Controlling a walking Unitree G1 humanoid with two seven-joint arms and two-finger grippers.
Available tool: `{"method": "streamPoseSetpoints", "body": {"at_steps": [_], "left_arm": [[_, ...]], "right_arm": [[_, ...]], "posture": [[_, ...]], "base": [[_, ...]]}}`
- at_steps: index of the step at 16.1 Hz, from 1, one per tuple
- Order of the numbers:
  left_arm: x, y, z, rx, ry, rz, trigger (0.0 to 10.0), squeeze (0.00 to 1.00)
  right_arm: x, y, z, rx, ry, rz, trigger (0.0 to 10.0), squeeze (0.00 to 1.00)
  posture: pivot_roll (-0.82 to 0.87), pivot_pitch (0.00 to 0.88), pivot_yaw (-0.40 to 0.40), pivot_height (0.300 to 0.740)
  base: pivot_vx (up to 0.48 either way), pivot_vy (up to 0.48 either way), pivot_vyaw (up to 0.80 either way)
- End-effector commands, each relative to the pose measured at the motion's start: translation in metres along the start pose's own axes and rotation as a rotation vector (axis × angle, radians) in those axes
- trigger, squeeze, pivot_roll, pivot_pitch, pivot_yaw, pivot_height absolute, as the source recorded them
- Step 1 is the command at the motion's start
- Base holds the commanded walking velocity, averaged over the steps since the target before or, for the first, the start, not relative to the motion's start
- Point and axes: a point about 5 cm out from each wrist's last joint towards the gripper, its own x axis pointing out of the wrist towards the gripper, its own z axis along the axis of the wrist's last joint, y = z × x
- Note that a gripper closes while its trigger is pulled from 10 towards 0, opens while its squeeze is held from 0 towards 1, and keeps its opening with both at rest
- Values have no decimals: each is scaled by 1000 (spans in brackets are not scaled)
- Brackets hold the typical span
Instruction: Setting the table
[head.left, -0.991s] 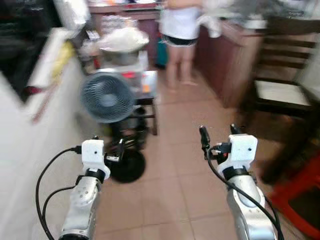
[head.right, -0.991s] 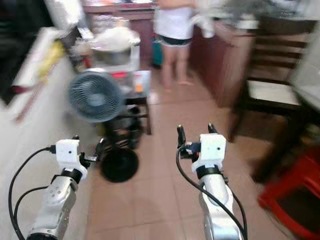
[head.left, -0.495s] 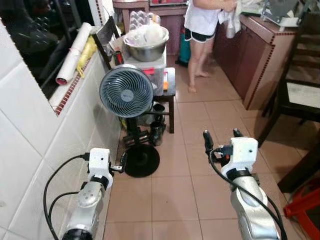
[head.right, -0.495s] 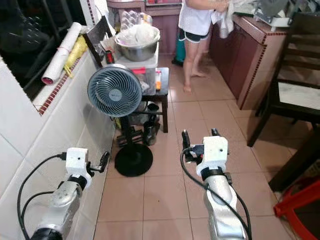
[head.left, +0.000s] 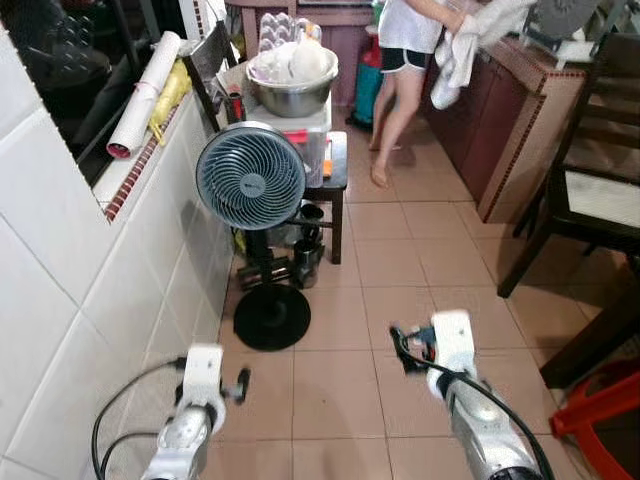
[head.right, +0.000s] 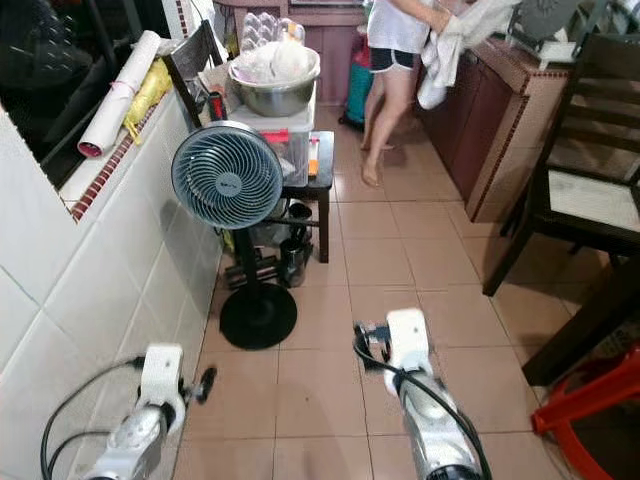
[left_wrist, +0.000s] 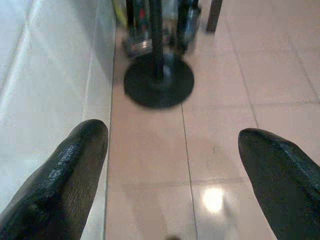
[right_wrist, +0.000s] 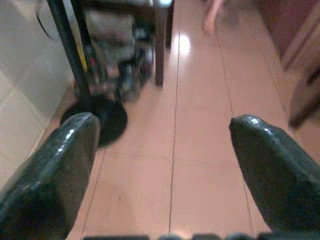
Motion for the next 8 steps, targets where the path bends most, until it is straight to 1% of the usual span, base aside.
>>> {"method": "streamPoseSetpoints", "body": {"at_steps": [1,2,3,4,5,6,7,8], "left_arm": [[1,1,0,-4,19,5,10000,0],[0,0,-10,6,92,-13,10000,0],[0,0,-13,15,120,-13,10000,0],[-1,0,-15,21,136,-12,10000,0],[-2,3,-20,13,172,-5,10000,0],[-3,6,-22,9,192,0,10000,0],[-3,8,-22,22,198,1,10000,0],[-3,10,-22,32,199,8,10000,0]], "right_arm": [[0,-3,-4,8,17,-11,10000,0],[-6,1,-33,14,152,-7,10000,0],[-10,1,-44,43,207,-25,10000,0],[-13,1,-51,65,239,-38,10000,0],[-20,0,-64,69,306,-73,10000,0],[-25,0,-72,106,339,-95,10000,0],[-29,4,-80,112,366,-81,10000,0],[-32,7,-85,80,388,-59,10000,0]], "posture": [[35,0,-26,740],[40,0,-23,740],[46,0,-20,740],[46,0,-20,740],[51,0,-13,740],[50,0,-11,740],[58,0,-11,740],[58,0,-5,740]], "base": [[0,0,0],[0,0,0],[0,0,0],[0,0,0],[0,0,800],[0,0,800],[0,0,794],[0,0,0]]}}
